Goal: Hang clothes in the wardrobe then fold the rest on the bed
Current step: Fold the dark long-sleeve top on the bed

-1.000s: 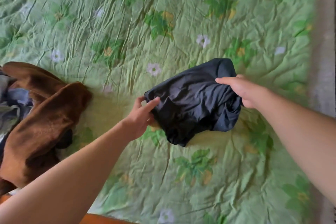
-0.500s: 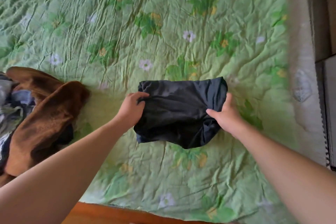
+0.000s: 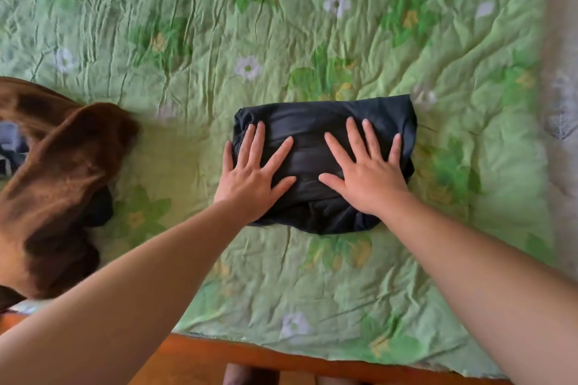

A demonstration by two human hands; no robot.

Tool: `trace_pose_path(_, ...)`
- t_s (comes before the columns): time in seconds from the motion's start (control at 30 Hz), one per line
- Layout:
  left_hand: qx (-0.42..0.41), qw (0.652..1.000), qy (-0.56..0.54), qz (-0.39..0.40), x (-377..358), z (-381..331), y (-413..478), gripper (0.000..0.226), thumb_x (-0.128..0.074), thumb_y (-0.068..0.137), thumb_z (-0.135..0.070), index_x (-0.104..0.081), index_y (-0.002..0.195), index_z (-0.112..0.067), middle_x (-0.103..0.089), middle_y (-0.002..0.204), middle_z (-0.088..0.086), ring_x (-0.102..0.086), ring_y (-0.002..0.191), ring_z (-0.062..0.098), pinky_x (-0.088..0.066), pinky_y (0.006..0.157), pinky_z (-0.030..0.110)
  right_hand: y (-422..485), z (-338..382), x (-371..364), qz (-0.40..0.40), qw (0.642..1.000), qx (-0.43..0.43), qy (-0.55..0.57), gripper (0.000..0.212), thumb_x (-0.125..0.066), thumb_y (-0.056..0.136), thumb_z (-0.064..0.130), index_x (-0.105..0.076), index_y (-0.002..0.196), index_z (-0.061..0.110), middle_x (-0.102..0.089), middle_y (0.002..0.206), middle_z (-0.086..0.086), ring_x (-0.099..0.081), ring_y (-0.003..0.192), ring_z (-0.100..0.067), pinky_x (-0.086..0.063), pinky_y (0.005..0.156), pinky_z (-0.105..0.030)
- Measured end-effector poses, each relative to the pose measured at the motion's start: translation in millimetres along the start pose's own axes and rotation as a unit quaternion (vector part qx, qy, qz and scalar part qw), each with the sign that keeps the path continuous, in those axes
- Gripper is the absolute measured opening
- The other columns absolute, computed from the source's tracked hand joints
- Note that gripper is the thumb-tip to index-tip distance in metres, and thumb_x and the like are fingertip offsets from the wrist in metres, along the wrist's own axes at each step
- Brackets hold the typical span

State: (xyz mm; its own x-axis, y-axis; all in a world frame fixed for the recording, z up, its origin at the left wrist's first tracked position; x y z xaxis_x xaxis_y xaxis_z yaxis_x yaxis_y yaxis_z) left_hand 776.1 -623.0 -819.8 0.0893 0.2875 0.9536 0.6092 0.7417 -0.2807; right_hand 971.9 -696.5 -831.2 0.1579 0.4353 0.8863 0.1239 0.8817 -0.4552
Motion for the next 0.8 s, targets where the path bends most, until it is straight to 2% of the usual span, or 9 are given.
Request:
trace_pose_path(0.1, 0.024, 0.995, -0.099, 0.015, 10.3, 5.1, 2.6, 0.074, -0.038, 0.094, -0.070, -0.004, 0.156, -0.049, 0.013, 0.168, 0.007, 0.018, 0.154, 0.023, -0.004, 0.123, 0.051, -15.0, -10.5, 31.0, -0.115, 0.987, -0.063, 0.092, 0.081, -0.043, 0.093, 0.074, -0.026, 0.159, 0.030, -0.003, 0.169, -0.016, -0.002, 0.156, -0.036, -0.014, 0.117, -0.070)
trace_pose_path(0.17, 0.093, 0.963, -0.252, -0.029, 25.5, 18.5, 1.6, 0.070, -0.061, 0.090, -0.056, -0.028, 0.151, -0.047, 0.000, 0.167, 0.003, 0.001, 0.154, 0.024, -0.010, 0.119, 0.039, -28.9, -38.2, 45.2, -0.203, 0.940, -0.172, 0.216, 0.085, -0.066, 0.087, 0.062, -0.038, 0.154, 0.019, -0.025, 0.162, -0.024, -0.025, 0.149, -0.042, -0.027, 0.117, -0.059)
trace_pose_path(0.23, 0.206, 0.891, -0.403, -0.047, 25.9, 41.3, -7.0, 0.062, -0.073, 0.087, -0.043, -0.042, 0.140, -0.051, -0.021, 0.156, 0.001, -0.028, 0.143, 0.024, -0.023, 0.115, 0.033, -35.7, -64.5, 35.8, -0.183, 0.854, -0.286, 0.395, 0.096, -0.075, 0.081, 0.056, -0.028, 0.157, 0.022, -0.032, 0.158, -0.019, -0.034, 0.145, -0.037, -0.031, 0.118, -0.049)
trace_pose_path(0.3, 0.279, 0.799, -0.532, -0.017, 16.4, 52.4, -15.2, 0.053, -0.073, 0.087, -0.031, -0.051, 0.128, -0.055, -0.038, 0.142, 0.003, -0.051, 0.121, 0.019, -0.041, 0.108, 0.037, -35.2, -75.6, 21.8, -0.154, 0.733, -0.345, 0.565, 0.102, -0.084, 0.077, 0.044, -0.023, 0.157, 0.026, -0.038, 0.156, -0.009, -0.044, 0.138, -0.027, -0.037, 0.113, -0.043)
trace_pose_path(0.37, 0.279, 0.747, -0.604, 0.007, 14.8, 55.2, -17.4, 0.049, -0.069, 0.090, -0.018, -0.059, 0.120, -0.055, -0.049, 0.137, 0.008, -0.062, 0.113, 0.026, -0.055, 0.098, 0.047, -34.4, -85.1, 10.7, -0.137, 0.628, -0.377, 0.667, 0.100, -0.090, 0.072, 0.026, -0.029, 0.151, 0.019, -0.050, 0.145, -0.006, -0.057, 0.123, -0.023, -0.046, 0.105, -0.042)
trace_pose_path(0.4, 0.269, 0.728, -0.630, 0.011, 16.8, 56.2, -17.2, 0.050, -0.068, 0.091, -0.012, -0.062, 0.117, -0.054, -0.052, 0.134, 0.008, -0.064, 0.111, 0.030, -0.057, 0.094, 0.049, -32.6, -86.5, 4.8, -0.106, 0.601, -0.380, 0.695, 0.094, -0.091, 0.069, 0.018, -0.037, 0.146, 0.012, -0.058, 0.138, -0.007, -0.063, 0.117, -0.024, -0.050, 0.102, -0.045)
trace_pose_path(0.53, 0.244, 0.685, -0.683, 0.069, 25.2, 46.8, -12.3, 0.045, -0.066, 0.090, -0.001, -0.068, 0.115, -0.038, -0.064, 0.124, 0.013, -0.066, 0.109, 0.036, -0.059, 0.089, 0.050, -29.7, -69.2, -3.2, 0.048, 0.592, -0.335, 0.731, 0.055, -0.086, 0.067, 0.007, -0.069, 0.118, -0.002, -0.075, 0.110, -0.018, -0.074, 0.099, -0.034, -0.057, 0.094, -0.051)
trace_pose_path(0.67, 0.242, 0.710, -0.657, 0.072, 51.8, 31.7, -14.5, 0.047, -0.062, 0.089, 0.007, -0.072, 0.118, -0.028, -0.069, 0.118, 0.013, -0.070, 0.104, 0.032, -0.059, 0.090, 0.048, -38.9, -63.8, 26.0, 0.015, 0.600, -0.326, 0.730, 0.053, -0.078, 0.073, 0.001, -0.062, 0.123, -0.005, -0.072, 0.112, -0.023, -0.072, 0.100, -0.038, -0.055, 0.095, -0.058)
trace_pose_path(0.8, 0.226, 0.736, -0.635, 0.062, 100.5, 11.2, -28.3, 0.051, -0.063, 0.088, 0.004, -0.072, 0.115, -0.039, -0.073, 0.110, 0.002, -0.074, 0.092, 0.019, -0.062, 0.078, 0.037, -68.6, -62.5, 72.3, -0.001, 0.590, -0.306, 0.748, 0.042, -0.070, 0.085, -0.001, -0.060, 0.125, -0.005, -0.072, 0.112, -0.024, -0.072, 0.099, -0.039, -0.056, 0.092, -0.058)
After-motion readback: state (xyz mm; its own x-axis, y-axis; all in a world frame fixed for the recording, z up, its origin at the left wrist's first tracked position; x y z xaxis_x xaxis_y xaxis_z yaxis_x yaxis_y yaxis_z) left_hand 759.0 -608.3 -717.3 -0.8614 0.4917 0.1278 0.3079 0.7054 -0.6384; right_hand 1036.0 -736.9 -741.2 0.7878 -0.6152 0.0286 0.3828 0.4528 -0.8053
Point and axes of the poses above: each hand's wrist, its own y-axis towards the middle knuckle, its own x-axis out of the back of the hand, z = x × y, the point moved 8 cm from there along y, towards the middle knuckle
